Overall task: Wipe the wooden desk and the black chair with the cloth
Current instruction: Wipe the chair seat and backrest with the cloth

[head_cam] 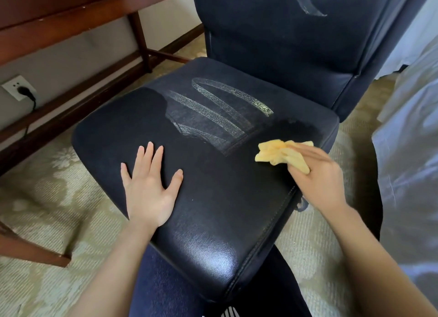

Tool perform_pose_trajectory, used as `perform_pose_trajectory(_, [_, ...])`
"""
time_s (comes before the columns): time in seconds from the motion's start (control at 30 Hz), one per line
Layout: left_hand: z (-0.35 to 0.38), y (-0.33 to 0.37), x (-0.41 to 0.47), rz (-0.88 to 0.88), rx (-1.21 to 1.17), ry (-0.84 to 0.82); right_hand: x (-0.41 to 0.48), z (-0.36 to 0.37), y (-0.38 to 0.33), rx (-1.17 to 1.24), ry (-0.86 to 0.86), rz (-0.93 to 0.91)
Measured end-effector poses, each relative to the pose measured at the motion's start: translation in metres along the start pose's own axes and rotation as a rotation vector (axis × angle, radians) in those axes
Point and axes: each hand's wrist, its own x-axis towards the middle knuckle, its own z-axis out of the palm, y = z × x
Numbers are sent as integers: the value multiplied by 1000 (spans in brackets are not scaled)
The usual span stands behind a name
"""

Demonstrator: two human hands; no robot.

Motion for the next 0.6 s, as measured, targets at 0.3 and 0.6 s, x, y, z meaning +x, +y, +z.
perform_pose_trajectory(0.3, [0, 4, -2, -14, 22, 13, 74, 31, 1, -282, -159, 166])
perform_pose_trajectory(0.6, [2, 8, -5, -25, 52, 29, 70, 82, -64, -321, -366, -119])
